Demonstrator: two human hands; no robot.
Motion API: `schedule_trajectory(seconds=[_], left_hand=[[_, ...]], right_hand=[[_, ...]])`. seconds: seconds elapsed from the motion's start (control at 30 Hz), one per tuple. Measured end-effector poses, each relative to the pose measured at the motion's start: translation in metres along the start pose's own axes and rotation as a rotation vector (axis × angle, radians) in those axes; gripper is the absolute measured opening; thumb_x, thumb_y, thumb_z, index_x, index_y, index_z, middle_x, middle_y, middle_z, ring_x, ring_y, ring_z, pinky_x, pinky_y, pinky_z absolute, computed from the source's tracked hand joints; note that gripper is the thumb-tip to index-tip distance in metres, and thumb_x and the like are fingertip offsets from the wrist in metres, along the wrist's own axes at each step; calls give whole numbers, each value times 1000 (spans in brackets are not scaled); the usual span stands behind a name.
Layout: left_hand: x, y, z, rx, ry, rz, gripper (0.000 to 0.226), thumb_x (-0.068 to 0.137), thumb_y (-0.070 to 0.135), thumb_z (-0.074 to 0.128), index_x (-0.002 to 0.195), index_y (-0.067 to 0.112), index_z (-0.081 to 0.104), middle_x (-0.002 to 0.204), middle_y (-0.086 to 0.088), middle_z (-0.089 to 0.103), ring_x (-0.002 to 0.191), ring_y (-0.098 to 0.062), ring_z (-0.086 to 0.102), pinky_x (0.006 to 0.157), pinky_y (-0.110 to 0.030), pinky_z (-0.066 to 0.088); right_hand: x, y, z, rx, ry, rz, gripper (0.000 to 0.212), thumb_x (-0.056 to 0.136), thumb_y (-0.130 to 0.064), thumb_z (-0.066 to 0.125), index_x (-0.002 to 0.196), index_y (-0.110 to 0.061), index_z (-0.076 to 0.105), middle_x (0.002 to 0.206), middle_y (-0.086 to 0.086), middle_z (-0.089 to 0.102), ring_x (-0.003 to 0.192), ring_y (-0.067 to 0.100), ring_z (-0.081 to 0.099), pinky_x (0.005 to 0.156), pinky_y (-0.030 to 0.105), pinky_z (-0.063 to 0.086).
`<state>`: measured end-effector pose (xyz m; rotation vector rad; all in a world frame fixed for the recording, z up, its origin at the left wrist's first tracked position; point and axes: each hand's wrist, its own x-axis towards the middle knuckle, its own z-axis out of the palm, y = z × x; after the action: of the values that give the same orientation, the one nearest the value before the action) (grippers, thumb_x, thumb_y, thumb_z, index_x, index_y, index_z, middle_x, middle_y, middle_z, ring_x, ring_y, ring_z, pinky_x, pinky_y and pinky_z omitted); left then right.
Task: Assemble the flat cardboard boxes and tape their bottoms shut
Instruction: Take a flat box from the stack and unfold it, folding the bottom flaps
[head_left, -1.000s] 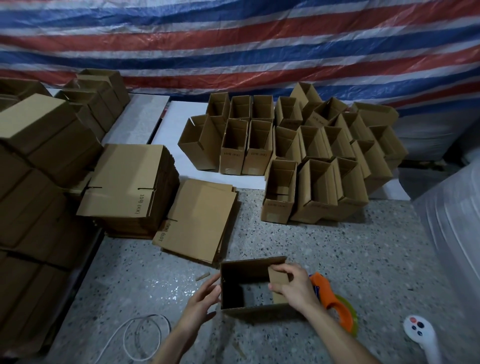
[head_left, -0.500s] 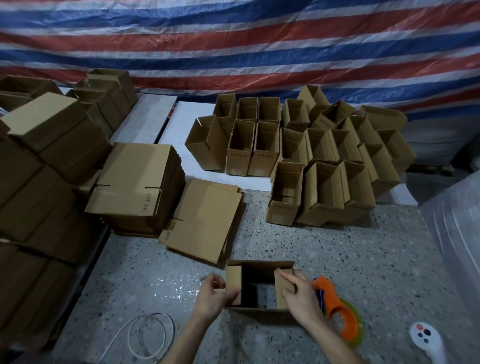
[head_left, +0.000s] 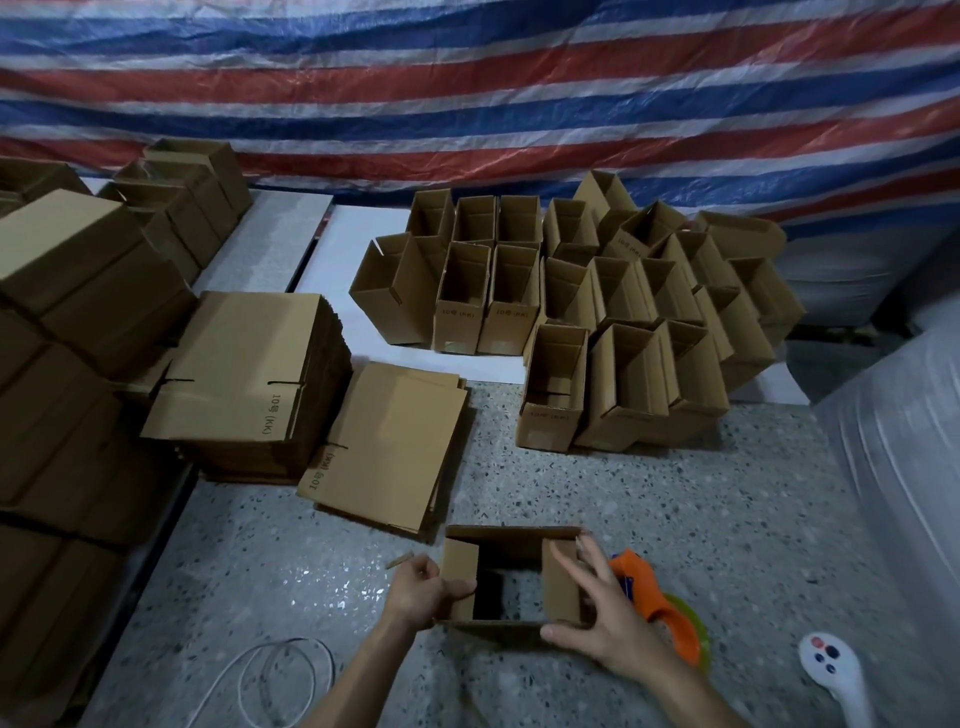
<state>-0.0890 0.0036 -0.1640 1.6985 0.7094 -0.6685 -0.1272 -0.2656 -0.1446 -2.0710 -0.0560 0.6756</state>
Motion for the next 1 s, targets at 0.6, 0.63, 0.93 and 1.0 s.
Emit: schedule_trajectory(seconds=[0.6,0.63,0.93,1.0], left_hand=[[-34,-32,-17,117,-172,388,32,86,33,76,118,34,72,103,-11,52,90,-18,58,79,-18,47],[-34,-30,-11,51,-126,370,24,89,25,74,112,32,75,106,-12,57,91,-20,61,76,-20,50],[-18,-30,2,-12,128,430,103,80,17,83,155,40,16,144,8,33,107,-17,55,85,-42,55],[-19,-19,0,124,86,541,106,84,21,80,157,45,7,152,15,26,120,-13,50,92,-43,53]], right_hand=[[21,-10,12,102,346,106,61,59,-48,92,113,-46,65,150,-22,32,143,9,29,119,48,32],[24,-14,14,94,392,104,53,60,-42,93,105,-45,65,148,-19,40,141,12,35,116,48,36],[27,-25,13,6,430,103,131,59,-38,94,158,-40,7,144,-17,38,134,11,39,113,42,38],[28,-29,8,-90,363,49,130,65,-41,91,155,-50,-2,154,-14,29,143,14,29,117,45,32]])
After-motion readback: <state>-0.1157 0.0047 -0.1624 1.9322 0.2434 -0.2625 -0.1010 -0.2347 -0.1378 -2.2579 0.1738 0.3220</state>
